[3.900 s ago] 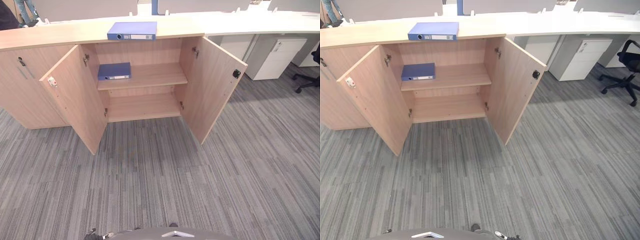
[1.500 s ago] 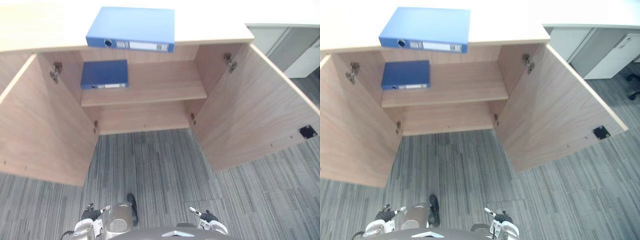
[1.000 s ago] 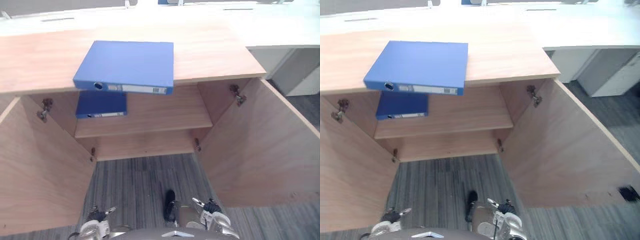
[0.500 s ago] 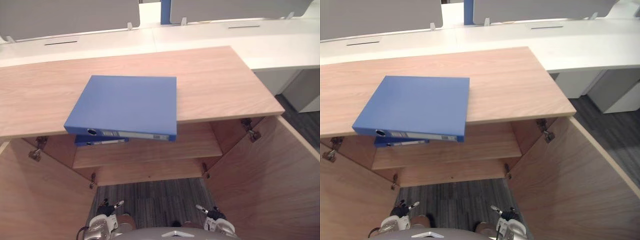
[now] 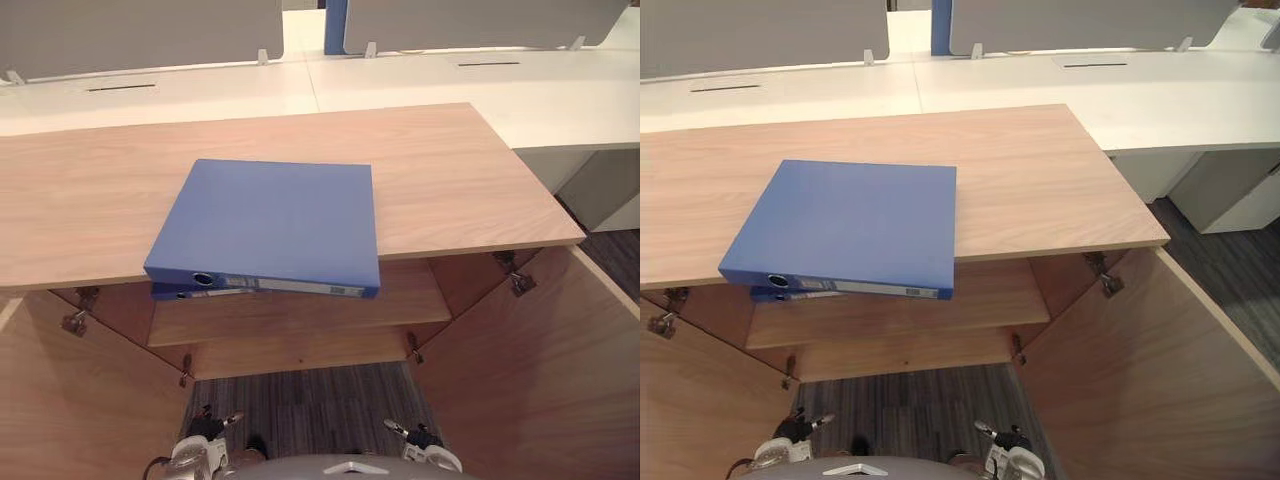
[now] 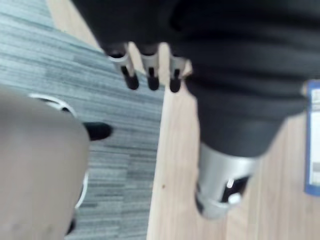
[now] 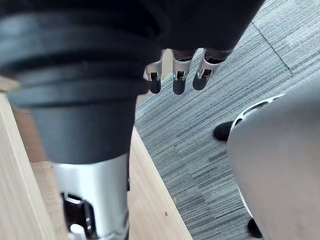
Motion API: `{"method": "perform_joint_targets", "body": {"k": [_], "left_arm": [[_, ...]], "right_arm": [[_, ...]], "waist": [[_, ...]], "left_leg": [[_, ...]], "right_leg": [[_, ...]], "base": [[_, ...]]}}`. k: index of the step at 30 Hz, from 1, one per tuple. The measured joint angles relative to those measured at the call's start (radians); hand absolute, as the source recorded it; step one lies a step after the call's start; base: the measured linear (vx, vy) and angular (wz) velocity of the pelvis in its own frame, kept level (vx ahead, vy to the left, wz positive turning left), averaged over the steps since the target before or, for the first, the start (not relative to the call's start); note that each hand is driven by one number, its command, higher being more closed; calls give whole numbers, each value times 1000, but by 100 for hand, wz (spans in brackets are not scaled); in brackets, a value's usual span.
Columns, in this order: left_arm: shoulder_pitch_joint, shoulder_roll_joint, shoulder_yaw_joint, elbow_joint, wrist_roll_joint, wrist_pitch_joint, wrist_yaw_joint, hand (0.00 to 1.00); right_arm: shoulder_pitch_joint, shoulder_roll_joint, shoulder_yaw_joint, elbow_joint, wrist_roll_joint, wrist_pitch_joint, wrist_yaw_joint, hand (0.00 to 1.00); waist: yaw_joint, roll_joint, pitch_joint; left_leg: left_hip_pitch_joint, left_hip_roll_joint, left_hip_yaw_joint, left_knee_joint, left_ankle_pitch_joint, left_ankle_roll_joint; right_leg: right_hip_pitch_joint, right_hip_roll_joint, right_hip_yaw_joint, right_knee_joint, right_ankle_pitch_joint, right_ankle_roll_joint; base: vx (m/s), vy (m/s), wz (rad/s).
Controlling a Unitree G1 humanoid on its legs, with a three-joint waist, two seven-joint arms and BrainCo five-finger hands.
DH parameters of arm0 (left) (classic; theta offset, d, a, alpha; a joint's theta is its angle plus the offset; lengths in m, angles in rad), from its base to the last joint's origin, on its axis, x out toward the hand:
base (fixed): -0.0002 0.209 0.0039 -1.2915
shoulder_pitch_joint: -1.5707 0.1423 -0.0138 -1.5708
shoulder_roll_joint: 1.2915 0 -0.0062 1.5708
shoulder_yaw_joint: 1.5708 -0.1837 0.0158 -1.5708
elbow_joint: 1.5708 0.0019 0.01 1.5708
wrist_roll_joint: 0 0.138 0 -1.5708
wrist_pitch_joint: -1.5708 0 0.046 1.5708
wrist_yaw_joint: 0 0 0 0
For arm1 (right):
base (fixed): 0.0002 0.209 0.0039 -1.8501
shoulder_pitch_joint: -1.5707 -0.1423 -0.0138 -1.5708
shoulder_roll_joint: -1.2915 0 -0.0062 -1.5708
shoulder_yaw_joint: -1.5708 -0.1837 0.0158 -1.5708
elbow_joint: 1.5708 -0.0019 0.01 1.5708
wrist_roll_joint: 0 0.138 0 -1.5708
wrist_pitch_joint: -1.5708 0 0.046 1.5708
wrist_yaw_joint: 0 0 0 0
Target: Walk over to the cabinet, pick up the folder, carry it to the office cabinet, place the folder inside the office cabinet, then close the office cabinet door
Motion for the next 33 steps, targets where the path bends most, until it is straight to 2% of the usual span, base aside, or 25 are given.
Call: {"method": "perform_joint_targets", "body": {"k": [6, 15, 24, 27, 33], "left_arm": [[13, 3, -2, -43, 0, -8, 40, 0], [171, 7, 1, -552, 0, -48, 104, 0], [214, 36, -23, -864, 24, -102, 133, 0], [230, 42, -39, -1010, 40, -136, 146, 0], [240, 46, -44, -1161, 62, -173, 149, 0]], "right_arm": [[-11, -16, 40, 1, -5, 0, -2, 0], [-12, -16, 81, -17, -9, -3, -26, 0], [-9, -19, 80, -44, -9, -17, -36, 0], [-7, -19, 80, -44, -9, -19, -36, 0], [-7, -19, 80, -43, -28, -19, -36, 0]], "waist": [[0, -6, 1], [18, -7, 2], [25, -2, 0], [31, -2, 0], [33, -2, -1]], "left_leg": [[1, -12, -34, -2, 9, 13], [-4, -34, -92, -8, 18, 24], [-1, -37, -113, -9, 19, 26], [-1, -38, -115, -9, 19, 26], [10, -38, -125, -9, 19, 26]], "right_leg": [[13, -7, -13, -9, 4, 4], [36, -20, -44, -19, 3, 3], [55, -20, -62, -33, 1, -2], [56, -20, -62, -34, 1, -2], [73, -18, -67, -34, 2, -4]], "base": [[-56, 10, 13], [-18, 13, 15], [-1, -1, 6], [0, 0, 0], [2, -5, 3]]}}
